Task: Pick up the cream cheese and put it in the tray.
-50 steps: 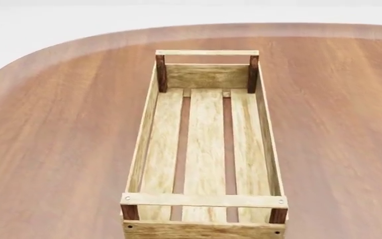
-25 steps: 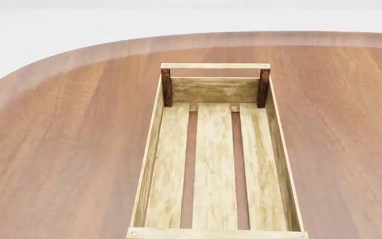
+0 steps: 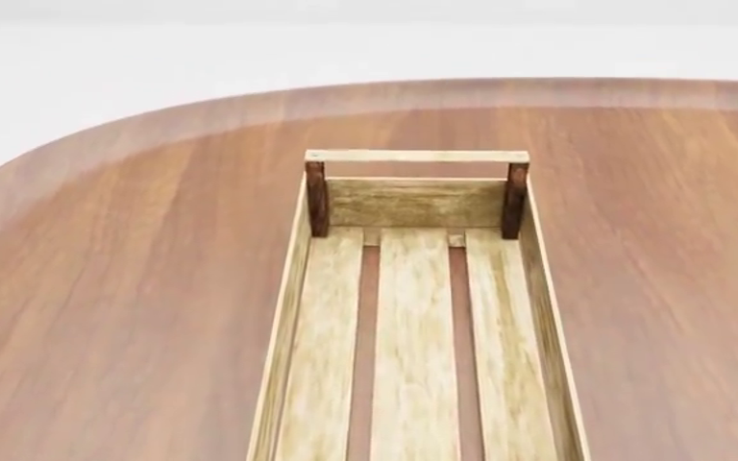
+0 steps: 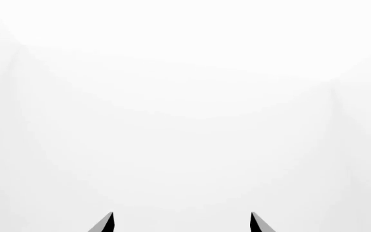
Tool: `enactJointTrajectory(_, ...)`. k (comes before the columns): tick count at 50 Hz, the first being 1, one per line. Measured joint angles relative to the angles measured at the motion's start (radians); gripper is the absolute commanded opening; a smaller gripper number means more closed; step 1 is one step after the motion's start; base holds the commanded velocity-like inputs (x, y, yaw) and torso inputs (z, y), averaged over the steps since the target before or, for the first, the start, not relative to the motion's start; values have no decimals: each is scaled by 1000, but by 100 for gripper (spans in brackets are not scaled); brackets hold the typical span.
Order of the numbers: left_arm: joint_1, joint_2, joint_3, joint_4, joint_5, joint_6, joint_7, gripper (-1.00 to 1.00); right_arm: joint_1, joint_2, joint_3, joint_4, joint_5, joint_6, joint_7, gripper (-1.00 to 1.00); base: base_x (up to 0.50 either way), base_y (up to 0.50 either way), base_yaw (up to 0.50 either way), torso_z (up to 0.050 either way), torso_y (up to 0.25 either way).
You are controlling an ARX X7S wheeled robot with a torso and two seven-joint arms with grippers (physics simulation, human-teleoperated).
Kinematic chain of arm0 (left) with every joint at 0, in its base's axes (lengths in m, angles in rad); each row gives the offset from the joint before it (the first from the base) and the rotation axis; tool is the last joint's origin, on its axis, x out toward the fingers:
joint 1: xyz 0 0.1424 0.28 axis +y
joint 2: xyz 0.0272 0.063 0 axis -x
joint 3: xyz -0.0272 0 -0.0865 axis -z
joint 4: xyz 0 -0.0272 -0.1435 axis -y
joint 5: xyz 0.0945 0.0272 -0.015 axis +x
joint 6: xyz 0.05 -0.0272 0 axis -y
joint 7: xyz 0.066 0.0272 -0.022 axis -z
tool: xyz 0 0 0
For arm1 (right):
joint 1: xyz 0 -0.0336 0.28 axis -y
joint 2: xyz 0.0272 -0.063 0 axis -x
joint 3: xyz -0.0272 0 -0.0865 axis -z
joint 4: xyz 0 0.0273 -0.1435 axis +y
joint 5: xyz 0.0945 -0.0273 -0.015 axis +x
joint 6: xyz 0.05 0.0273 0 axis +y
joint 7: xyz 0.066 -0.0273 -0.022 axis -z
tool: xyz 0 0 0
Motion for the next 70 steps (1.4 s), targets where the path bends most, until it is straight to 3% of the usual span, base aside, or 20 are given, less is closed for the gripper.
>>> enactJointTrajectory(36,-7,-15,17,-1,5,-3,-25,100,7,12,-13,3,-1,3,20,100,208,0,0,0,0)
enactJointTrajectory(70,-13,-32,35,2,2,-12,-44,100,0,16,2,-15,-5,9,62,100,0,0,0,0,0)
